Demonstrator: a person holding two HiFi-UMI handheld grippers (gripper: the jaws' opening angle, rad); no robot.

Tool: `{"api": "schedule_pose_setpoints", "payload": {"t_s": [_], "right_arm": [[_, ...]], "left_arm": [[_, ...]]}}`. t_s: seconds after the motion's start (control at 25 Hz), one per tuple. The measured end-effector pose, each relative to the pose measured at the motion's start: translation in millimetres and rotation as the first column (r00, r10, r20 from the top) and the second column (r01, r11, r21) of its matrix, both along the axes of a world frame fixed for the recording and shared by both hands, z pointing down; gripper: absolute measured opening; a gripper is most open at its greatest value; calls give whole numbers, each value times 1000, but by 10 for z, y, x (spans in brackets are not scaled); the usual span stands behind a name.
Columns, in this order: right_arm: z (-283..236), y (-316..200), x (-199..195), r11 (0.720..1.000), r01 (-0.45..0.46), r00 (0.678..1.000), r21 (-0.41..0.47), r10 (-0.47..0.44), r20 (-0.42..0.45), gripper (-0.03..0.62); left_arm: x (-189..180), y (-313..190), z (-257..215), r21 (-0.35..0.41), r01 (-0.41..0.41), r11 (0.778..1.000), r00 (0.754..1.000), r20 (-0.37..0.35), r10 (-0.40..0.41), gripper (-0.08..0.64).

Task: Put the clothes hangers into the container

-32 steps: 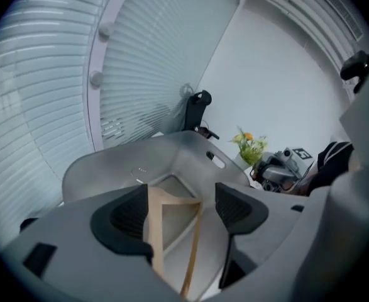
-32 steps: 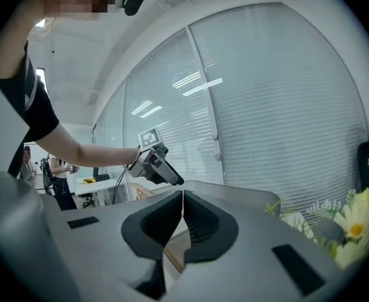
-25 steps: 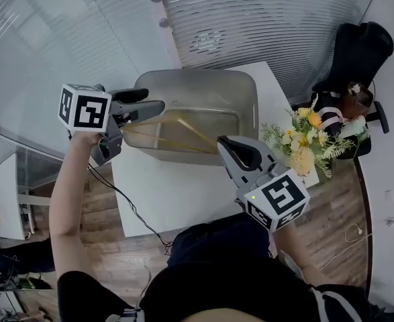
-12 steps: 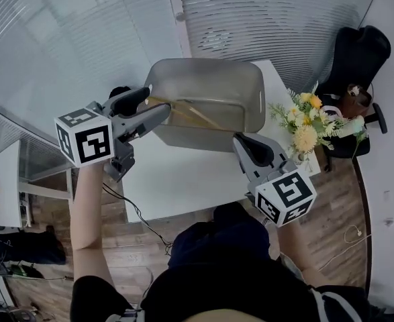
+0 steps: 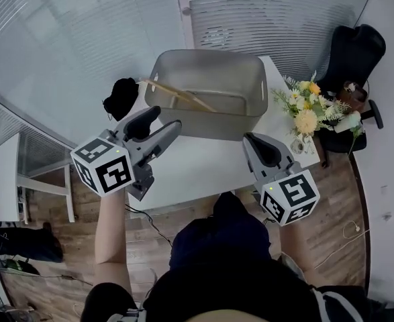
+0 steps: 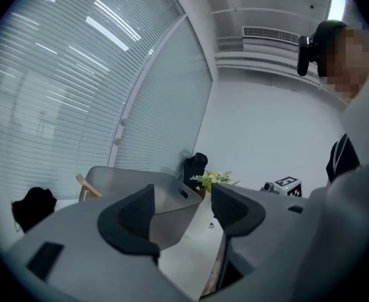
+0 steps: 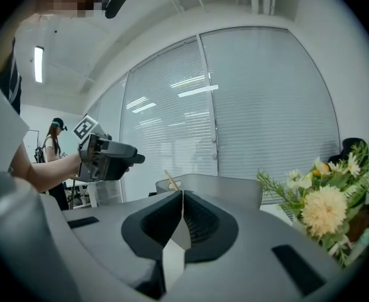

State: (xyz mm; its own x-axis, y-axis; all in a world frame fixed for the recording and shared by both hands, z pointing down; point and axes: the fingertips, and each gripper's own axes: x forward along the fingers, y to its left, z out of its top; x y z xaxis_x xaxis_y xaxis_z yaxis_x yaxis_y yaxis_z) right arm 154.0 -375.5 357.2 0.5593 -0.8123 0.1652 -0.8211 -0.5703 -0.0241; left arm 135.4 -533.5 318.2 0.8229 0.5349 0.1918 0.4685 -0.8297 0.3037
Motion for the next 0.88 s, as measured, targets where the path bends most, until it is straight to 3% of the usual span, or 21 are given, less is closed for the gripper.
{"api": "schedule_pose_setpoints", "payload": {"t_s": [0.2, 0.28, 0.6, 0.88], "right_arm": [[68, 138, -89, 998, -63, 998, 8, 62, 9, 29], [102, 222, -120, 996, -92, 996, 11, 92, 13, 29], [293, 529, -154, 982, -187, 982, 1, 186, 25, 31], [568, 698, -238, 974, -227, 973, -9, 227, 42, 29]], "left_arm": [[-224, 150, 178, -129, -17, 992, 1000, 14, 19, 228], [-288, 209, 292, -146, -9, 989, 1000, 18, 11, 197], [-441, 337, 677, -37, 98, 995, 995, -25, -99, 36], [-536, 483, 1042, 39, 158, 987, 987, -29, -157, 9]]}}
